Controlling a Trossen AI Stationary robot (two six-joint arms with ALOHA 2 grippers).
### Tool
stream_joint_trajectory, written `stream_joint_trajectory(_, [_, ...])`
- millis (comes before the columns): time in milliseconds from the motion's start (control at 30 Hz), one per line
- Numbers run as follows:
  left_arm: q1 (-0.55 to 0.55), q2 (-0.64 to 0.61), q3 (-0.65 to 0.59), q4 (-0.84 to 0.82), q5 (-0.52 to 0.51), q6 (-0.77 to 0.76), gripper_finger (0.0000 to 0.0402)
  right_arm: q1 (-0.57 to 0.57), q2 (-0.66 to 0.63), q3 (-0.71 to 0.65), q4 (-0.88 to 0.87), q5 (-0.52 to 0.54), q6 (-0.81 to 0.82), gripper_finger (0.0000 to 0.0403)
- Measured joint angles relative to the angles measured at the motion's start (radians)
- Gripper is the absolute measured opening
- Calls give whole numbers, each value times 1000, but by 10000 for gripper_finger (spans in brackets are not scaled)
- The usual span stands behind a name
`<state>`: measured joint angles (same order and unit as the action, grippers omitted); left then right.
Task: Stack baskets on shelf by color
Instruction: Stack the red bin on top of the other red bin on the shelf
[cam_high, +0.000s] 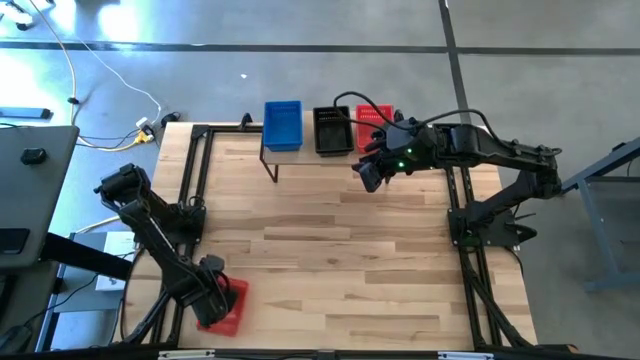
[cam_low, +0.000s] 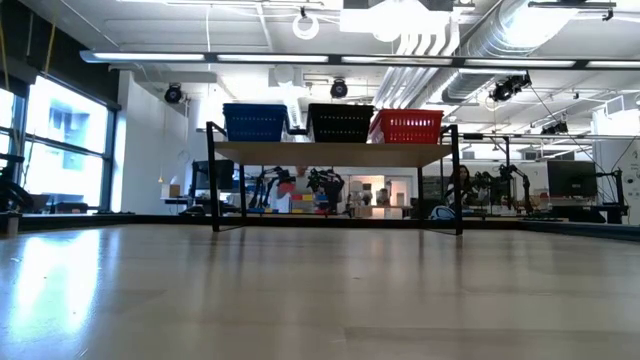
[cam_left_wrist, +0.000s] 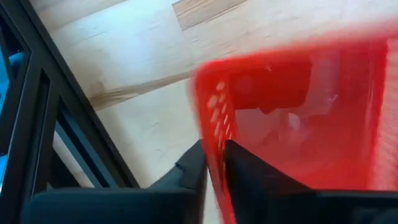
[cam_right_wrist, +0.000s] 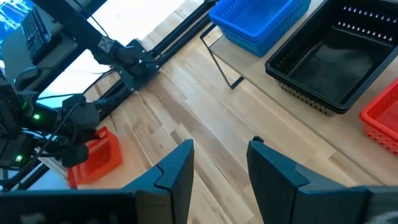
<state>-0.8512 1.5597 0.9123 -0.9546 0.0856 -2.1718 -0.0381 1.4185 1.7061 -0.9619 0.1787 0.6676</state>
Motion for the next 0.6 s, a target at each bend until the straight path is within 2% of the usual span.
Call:
stream_joint_trajectory(67, [8,0,0,1,0,-1,17,6,0,0,0,0,-17,135])
stream_joint_trajectory(133, [19,-1,1,2,-1,-2,7,14,0,0,0,0,-32,135])
stream_joint_trajectory(333, [80,-4,1,21,-2,12,9,55,0,0,0,-1,-85,135])
stream_joint_trajectory(600, [198,-44,1,33,-13,112,5,112,0,0,0,-2,-209,135])
